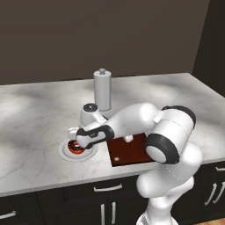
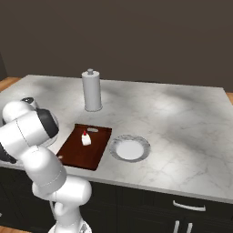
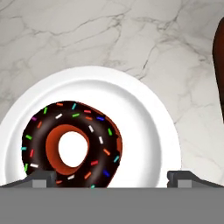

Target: Move the dessert items from the plates to the tray.

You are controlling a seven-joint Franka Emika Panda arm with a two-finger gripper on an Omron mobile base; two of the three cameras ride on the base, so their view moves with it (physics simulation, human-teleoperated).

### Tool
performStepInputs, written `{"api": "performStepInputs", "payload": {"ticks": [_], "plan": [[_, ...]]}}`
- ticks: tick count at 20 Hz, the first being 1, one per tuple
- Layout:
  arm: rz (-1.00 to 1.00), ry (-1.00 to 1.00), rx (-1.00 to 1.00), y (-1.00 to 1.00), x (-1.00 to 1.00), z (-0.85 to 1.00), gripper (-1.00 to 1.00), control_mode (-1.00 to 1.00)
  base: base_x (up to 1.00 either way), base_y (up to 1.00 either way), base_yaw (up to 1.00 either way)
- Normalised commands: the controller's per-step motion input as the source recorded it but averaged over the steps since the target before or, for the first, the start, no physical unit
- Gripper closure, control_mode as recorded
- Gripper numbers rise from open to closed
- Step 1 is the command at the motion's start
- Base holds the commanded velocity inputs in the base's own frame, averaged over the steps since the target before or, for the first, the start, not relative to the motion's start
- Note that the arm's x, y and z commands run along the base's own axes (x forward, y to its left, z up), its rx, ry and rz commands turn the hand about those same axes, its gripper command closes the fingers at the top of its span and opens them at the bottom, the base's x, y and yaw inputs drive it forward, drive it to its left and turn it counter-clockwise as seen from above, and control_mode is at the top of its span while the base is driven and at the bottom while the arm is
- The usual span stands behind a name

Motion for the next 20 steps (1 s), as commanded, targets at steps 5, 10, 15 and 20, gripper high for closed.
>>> {"api": "performStepInputs", "payload": {"ticks": [5,10,15,20], "plan": [[0.0,0.0,0.03,0.0,0.11,-0.06,-1.0,-1.0,0.0,0.0,0.0],[0.0,0.0,0.0,0.0,0.0,-0.2,-1.0,-1.0,0.0,0.0,0.0],[0.0,0.0,0.0,0.0,-0.02,-0.09,-1.0,-1.0,0.0,0.0,0.0],[0.0,0.0,0.0,0.0,0.0,-0.04,-1.0,-1.0,0.0,0.0,0.0]]}}
